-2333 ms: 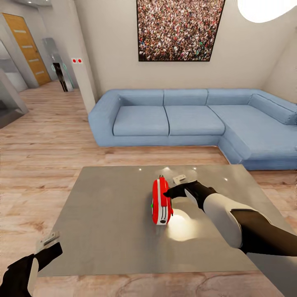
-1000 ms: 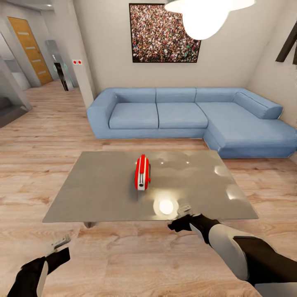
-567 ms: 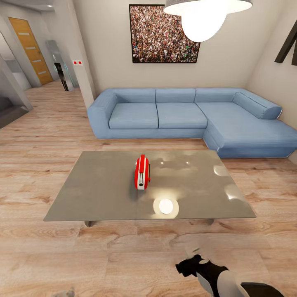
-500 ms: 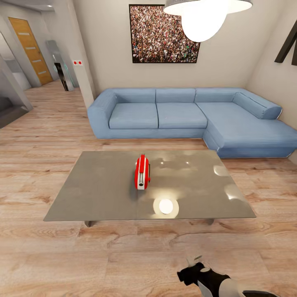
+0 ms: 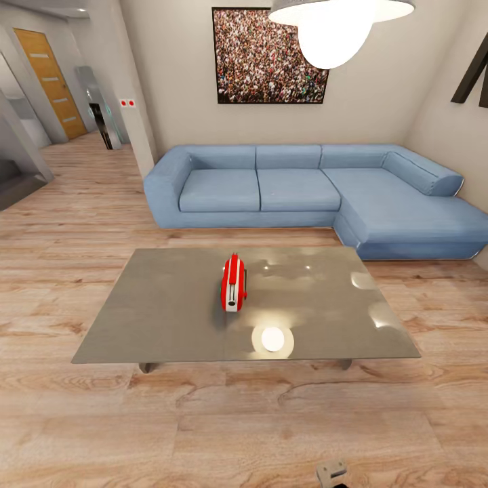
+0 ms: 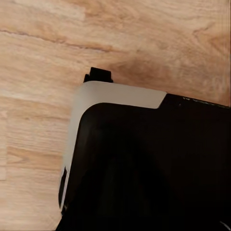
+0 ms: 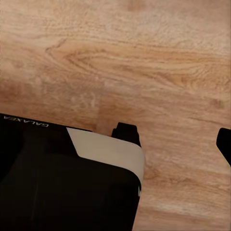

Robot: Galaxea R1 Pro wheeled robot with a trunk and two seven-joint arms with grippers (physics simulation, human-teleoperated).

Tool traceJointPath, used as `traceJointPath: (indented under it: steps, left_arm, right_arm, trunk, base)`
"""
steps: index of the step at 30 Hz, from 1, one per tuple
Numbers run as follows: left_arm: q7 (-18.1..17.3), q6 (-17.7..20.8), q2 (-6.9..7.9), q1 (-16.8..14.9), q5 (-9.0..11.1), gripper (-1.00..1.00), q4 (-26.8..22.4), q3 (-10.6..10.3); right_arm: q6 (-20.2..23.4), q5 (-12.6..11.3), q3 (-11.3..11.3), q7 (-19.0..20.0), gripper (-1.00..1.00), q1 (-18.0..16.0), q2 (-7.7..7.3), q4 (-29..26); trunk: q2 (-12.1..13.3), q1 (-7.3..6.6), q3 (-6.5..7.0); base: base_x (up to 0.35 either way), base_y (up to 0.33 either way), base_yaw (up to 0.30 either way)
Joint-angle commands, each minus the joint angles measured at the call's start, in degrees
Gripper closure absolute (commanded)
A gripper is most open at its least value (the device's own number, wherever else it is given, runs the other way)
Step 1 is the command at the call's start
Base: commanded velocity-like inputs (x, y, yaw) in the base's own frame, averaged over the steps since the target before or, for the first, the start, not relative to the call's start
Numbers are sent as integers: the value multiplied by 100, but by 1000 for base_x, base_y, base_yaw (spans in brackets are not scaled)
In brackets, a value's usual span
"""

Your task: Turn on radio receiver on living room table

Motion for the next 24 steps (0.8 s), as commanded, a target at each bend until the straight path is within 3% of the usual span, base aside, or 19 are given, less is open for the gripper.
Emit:
traceJointPath:
  steps: [1, 8, 11, 24]
  left_arm:
    - [0, 1, -64, 2, 2, 100, 0, 2]
    - [0, -11, -663, 1, 10, 100, 1, 4]
    - [0, -13, -845, 5, 11, 100, 1, 4]
    - [0, -14, -914, 7, 11, 100, 1, 4]
  right_arm:
    - [1, 0, 1, 0, -100, 1, 3, 0]
    - [2, 1, 3, 0, -100, 4, 4, 0]
    - [2, 1, 3, 0, -100, 4, 3, 0]
    - [2, 1, 3, 0, -100, 4, 3, 0]
  trunk:
    - [0, 0, 0]
    - [0, 0, 0]
    - [0, 0, 0]
    - [0, 0, 0]
  base:
    - [0, 0, 0]
    - [0, 0, 0]
    - [0, 0, 0]
    - [0, 0, 0]
